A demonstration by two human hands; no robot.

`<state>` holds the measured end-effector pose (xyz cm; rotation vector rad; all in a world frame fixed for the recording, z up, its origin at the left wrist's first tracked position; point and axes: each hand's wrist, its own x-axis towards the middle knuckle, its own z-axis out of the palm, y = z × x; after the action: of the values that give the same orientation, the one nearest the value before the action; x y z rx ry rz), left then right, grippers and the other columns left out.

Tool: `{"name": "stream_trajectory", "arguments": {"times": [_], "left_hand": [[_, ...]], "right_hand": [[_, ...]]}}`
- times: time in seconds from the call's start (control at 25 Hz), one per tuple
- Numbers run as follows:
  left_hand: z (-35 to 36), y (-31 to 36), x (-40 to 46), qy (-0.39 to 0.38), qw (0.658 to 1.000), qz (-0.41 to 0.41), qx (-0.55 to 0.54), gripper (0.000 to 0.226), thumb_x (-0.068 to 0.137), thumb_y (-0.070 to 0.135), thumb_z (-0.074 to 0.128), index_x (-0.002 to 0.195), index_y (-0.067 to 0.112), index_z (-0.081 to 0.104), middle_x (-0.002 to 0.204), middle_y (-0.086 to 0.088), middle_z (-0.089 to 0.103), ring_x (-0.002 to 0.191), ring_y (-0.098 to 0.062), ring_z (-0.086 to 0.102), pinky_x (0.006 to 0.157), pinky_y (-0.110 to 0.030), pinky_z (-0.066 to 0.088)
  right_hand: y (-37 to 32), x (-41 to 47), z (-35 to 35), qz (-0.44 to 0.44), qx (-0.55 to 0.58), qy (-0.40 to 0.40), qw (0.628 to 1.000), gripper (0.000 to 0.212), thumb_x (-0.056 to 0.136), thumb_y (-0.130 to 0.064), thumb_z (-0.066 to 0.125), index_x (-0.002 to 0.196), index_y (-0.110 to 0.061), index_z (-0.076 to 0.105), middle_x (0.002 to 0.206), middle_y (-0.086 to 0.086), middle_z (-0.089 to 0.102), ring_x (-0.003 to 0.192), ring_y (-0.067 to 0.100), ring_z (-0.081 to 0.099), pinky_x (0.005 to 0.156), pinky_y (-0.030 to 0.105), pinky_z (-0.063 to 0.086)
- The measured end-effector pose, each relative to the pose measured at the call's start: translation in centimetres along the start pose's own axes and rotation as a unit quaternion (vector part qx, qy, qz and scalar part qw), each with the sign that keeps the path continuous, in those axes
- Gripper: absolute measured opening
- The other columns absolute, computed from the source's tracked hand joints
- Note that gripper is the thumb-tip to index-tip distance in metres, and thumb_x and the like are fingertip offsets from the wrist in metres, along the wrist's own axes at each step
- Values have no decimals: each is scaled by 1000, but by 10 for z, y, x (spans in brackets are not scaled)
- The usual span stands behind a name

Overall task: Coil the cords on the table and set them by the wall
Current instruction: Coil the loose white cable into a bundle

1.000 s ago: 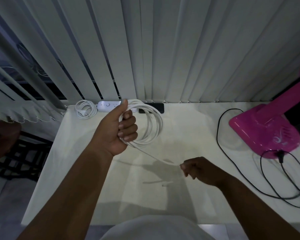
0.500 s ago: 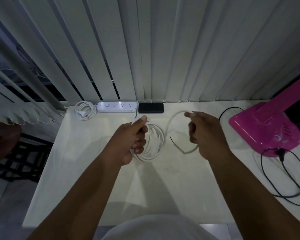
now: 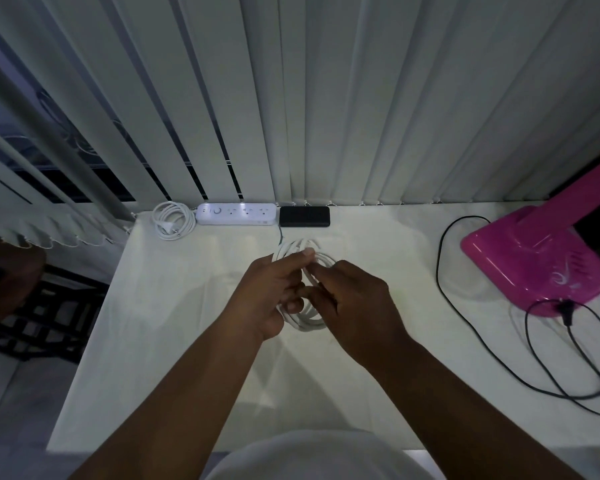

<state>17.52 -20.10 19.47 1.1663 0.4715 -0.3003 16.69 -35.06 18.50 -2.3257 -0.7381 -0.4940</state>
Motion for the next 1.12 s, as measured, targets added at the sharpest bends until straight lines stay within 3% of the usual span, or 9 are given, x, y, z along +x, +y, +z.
{"name": "stream_trajectory", "arguments": {"times": [0.12,0.24,0.32,0.4,0.48,0.64,0.84,1.04,1.12], "left_hand": [[-5,7,1,-20,997,7,-68,21,78,22,66,59,16,60,34,7,34,27,-5,27,33,-15,24],[-16,20,-1,-154,973,1,-173,19,81,26,62,68,13,58,36,10,32,28,-2,28,31,-14,26],[-17,23,-7,-253,950,-17,-184,20,80,27,69,70,13,59,40,9,26,31,-3,23,32,-15,25],[-13,21,-11,-305,936,-44,-171,22,75,27,75,69,13,60,44,9,22,34,-4,19,32,-15,24],[-9,17,-12,-325,929,-73,-162,24,73,27,77,66,13,59,45,8,22,35,-5,19,32,-14,25],[-7,13,-10,-313,930,-105,-164,25,66,24,78,61,12,57,39,8,33,33,-5,21,32,-13,29],[-7,8,-9,-282,934,-135,-172,33,62,22,77,56,11,47,53,1,36,38,-7,22,32,-13,26],[-8,5,-9,-269,952,-96,-112,24,77,31,71,68,12,59,58,0,55,30,-1,34,33,-16,32],[-8,6,-10,-260,962,-61,-63,18,76,27,75,74,13,64,60,-1,61,30,-2,37,37,-17,37]], "right_hand": [[3,-10,-3,-9,54,6,998,31,93,-31,62,115,-11,70,93,4,66,87,15,58,77,28,51],[19,-9,-19,193,140,85,967,45,87,-44,66,124,-19,63,118,0,62,112,16,57,87,23,49],[27,3,-32,354,364,-25,861,64,79,-52,69,134,-24,54,130,0,60,121,17,58,82,19,52],[33,12,-39,372,548,-149,735,63,80,-45,67,136,-21,54,131,7,64,115,28,65,85,35,57],[36,18,-46,335,603,-215,691,49,84,-32,67,130,-14,60,122,16,69,101,35,71,83,44,58],[47,26,-59,328,598,-279,676,27,87,-5,64,114,-7,63,85,19,68,84,38,70,84,51,54],[49,30,-60,334,591,-348,646,24,89,1,58,109,-10,64,83,19,68,87,39,72,71,38,58],[42,31,-45,364,567,-305,673,10,89,-15,67,95,-7,69,58,13,57,53,26,63,71,46,59],[38,28,-39,363,620,-259,646,9,90,-15,64,85,-7,65,50,6,45,42,18,48,62,41,58]]}}
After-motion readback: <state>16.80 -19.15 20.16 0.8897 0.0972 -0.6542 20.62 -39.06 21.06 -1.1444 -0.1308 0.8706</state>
